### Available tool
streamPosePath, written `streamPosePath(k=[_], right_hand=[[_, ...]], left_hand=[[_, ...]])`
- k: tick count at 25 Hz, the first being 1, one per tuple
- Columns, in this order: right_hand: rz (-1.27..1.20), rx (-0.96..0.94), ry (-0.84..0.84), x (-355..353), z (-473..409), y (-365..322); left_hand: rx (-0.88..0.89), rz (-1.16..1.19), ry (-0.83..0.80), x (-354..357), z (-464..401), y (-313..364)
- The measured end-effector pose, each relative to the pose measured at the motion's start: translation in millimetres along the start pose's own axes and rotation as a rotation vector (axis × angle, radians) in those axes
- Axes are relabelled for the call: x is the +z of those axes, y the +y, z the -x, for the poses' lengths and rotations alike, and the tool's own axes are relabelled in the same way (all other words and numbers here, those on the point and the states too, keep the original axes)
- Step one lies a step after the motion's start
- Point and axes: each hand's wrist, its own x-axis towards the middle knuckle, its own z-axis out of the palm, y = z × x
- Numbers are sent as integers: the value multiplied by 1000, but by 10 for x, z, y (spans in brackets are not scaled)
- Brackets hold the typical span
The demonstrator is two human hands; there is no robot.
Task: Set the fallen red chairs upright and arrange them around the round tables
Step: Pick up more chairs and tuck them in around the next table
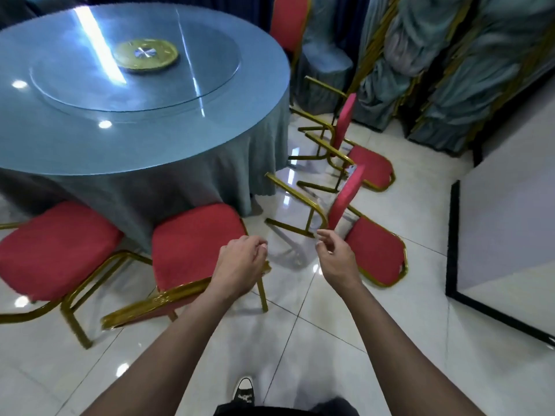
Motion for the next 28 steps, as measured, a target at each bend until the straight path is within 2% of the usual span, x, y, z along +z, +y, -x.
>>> streamPosePath(k=[5,10,15,19,28], right_hand=[[-42,27,186,-988,-310,468],[-73,34,271,-2213,-594,1252],[-75,53,255,-3228,-955,1838],[-72,60,211,-3775,-1312,2141],[0,54,124,-4871,-2729,2402]], left_hand=[[133,54,-42,523,-472,1094],[182,34,-57,1426,-809,2346],[175,30,-28,2158,-1055,3257],[140,41,-37,2557,-1334,3719],[22,94,9,3261,-2675,4596]])
